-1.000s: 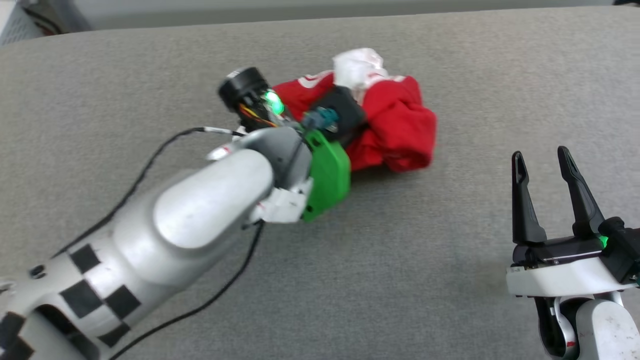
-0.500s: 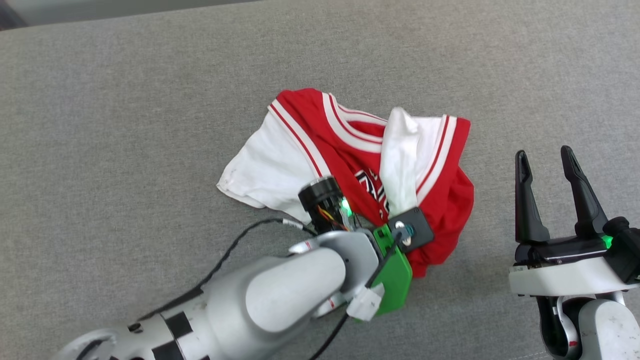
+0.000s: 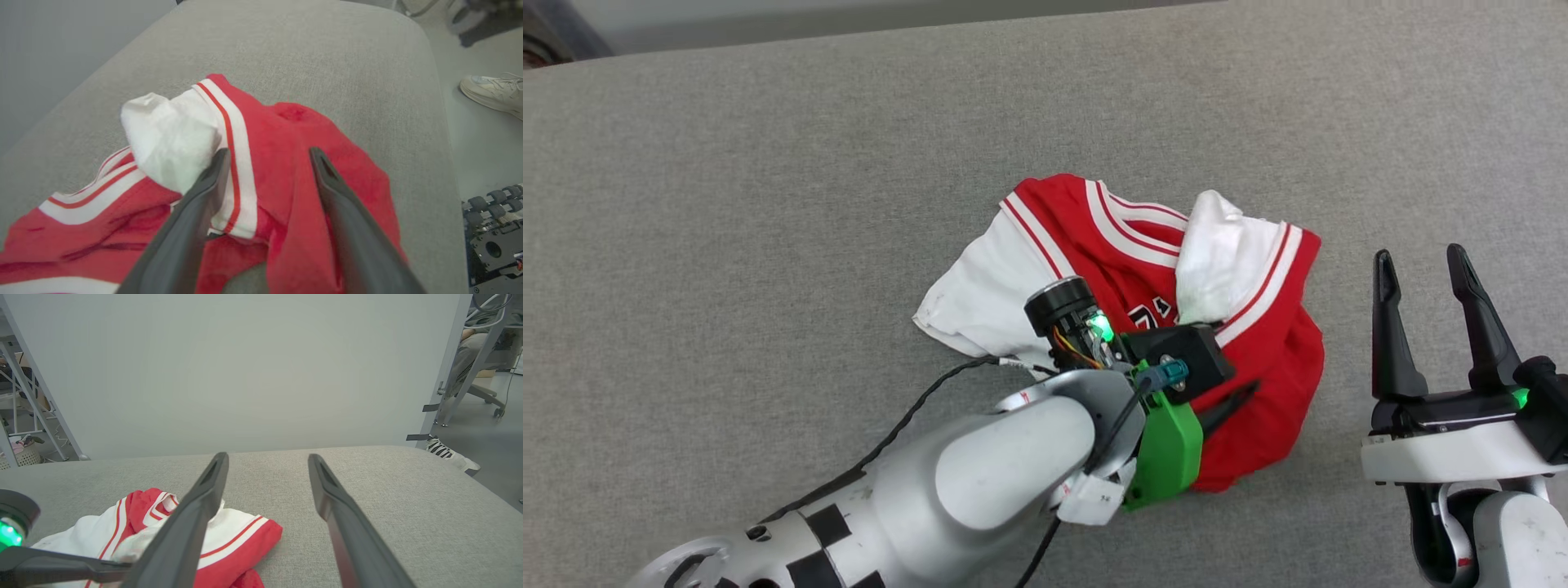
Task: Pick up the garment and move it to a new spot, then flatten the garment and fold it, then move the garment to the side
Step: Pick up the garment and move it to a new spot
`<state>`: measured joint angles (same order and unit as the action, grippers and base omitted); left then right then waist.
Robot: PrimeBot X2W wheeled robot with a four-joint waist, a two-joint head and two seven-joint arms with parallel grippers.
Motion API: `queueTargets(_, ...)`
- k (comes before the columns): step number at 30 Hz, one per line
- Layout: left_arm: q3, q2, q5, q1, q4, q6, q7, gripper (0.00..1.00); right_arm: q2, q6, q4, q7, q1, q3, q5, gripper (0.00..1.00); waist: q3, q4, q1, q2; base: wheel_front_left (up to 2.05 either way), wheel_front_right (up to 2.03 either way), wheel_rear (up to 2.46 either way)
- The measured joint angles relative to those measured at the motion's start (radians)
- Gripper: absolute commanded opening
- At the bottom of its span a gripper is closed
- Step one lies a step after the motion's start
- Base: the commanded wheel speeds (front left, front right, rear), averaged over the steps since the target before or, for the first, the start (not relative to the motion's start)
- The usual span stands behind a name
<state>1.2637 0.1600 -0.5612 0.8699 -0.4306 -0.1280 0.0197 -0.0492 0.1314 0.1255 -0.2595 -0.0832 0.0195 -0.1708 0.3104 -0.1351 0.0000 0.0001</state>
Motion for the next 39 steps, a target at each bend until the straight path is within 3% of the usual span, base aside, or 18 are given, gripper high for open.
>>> queueTargets(4,-0.05,-0.008,-0.003,0.005,0.002,0.021,-0.12,1.0,0.0,0.0,-0.003,0.0,0.013,0.011,0.001,1.0,-0.034,0.018,0.0,0.0,0.0,0.0,0.0)
queueTargets(9,-0.123,0.007,-0.007,-0.007,0.044,0.102,-0.223,1.0,0.0,0.0,-0.005,0.0,0.043,0.015,0.004,1.0,-0.076,0.047,0.0,0.0,0.0,0.0,0.0)
queueTargets(16,-0.27,0.099,0.005,-0.083,0.107,0.257,-0.275,1.0,0.0,0.0,-0.005,0.0,0.053,0.02,0.01,1.0,-0.118,0.088,0.0,0.0,0.0,0.0,0.0)
queueTargets(23,-0.483,0.168,0.063,-0.26,0.219,0.362,-0.276,1.0,0.0,0.0,-0.005,0.0,0.065,0.031,0.02,1.0,-0.147,0.119,0.0,0.0,0.0,0.0,0.0)
queueTargets(32,-0.758,0.182,0.161,-0.523,0.302,0.401,-0.276,1.0,0.0,0.0,-0.016,0.0,0.094,0.037,0.036,1.0,-0.187,0.138,0.0,-0.0001,0.0,0.0,0.0)
queueTargets(39,-0.896,0.133,0.232,-0.691,0.324,0.365,-0.276,1.0,0.0,0.0,-0.029,0.0,0.124,0.041,0.045,1.0,-0.224,0.145,0.0,0.0,0.0,0.0,0.0)
